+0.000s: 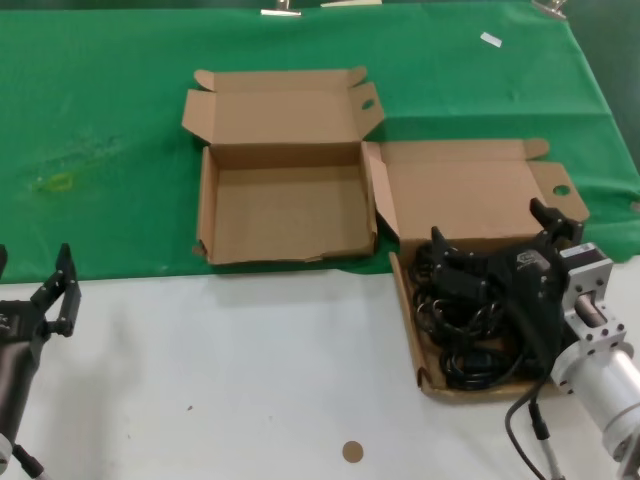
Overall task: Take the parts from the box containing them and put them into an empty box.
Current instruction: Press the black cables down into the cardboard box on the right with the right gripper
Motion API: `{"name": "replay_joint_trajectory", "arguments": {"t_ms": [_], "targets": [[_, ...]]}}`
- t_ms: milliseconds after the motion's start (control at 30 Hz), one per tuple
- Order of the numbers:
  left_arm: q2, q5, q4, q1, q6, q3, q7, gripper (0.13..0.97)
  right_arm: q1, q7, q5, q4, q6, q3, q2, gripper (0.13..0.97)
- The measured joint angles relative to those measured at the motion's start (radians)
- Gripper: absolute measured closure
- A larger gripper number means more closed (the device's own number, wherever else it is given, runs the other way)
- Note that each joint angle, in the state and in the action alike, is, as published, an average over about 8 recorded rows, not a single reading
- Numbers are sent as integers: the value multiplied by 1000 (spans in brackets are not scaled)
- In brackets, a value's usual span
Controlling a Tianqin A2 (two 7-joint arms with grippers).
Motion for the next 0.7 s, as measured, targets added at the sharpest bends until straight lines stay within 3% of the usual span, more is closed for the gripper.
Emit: {"name": "replay_joint_trajectory", "arguments": {"t_ms": [267,567,700], "targets": [[0,0,0,0,0,0,0,694,-3,18,49,27,44,-83,84,129],[0,0,0,0,0,0,0,852,24,21,181,64,109,-229,279,129],[0,0,0,0,0,0,0,852,49,19,243,74,123,-300,388,129]]}}
